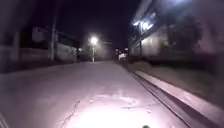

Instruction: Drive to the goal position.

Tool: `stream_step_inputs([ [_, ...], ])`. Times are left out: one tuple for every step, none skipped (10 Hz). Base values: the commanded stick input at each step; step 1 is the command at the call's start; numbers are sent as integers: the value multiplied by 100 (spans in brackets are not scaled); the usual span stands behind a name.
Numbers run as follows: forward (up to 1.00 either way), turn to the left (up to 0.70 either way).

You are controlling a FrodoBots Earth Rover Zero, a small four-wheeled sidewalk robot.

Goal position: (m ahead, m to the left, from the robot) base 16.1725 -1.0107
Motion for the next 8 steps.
stream_step_inputs([
  [70,30],
  [70,30],
  [70,15],
  [70,1],
  [70,1],
  [70,1],
  [70,1],
  [70,1],
])
